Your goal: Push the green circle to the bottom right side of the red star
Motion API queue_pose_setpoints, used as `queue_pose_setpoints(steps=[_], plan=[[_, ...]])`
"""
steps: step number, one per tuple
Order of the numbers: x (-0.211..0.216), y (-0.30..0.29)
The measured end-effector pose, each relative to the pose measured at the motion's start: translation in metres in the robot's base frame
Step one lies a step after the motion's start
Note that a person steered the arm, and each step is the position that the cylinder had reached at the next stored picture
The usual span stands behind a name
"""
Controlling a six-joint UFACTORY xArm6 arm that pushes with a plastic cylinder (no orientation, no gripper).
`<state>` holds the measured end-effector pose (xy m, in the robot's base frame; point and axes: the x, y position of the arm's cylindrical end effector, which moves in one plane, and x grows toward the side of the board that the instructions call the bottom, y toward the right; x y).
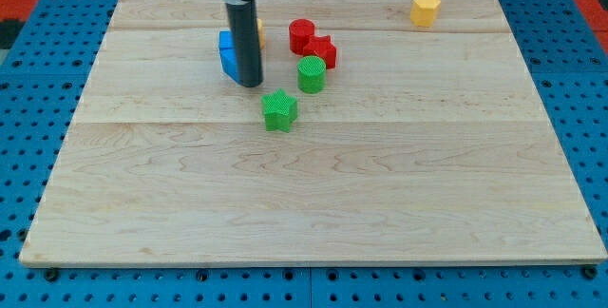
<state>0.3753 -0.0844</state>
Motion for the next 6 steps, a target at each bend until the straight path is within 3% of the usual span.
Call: queue_pose_setpoints(steps=[1, 4, 6], plan=[[-0.007, -0.027], [0.024, 0.005], [0.015, 0.057]])
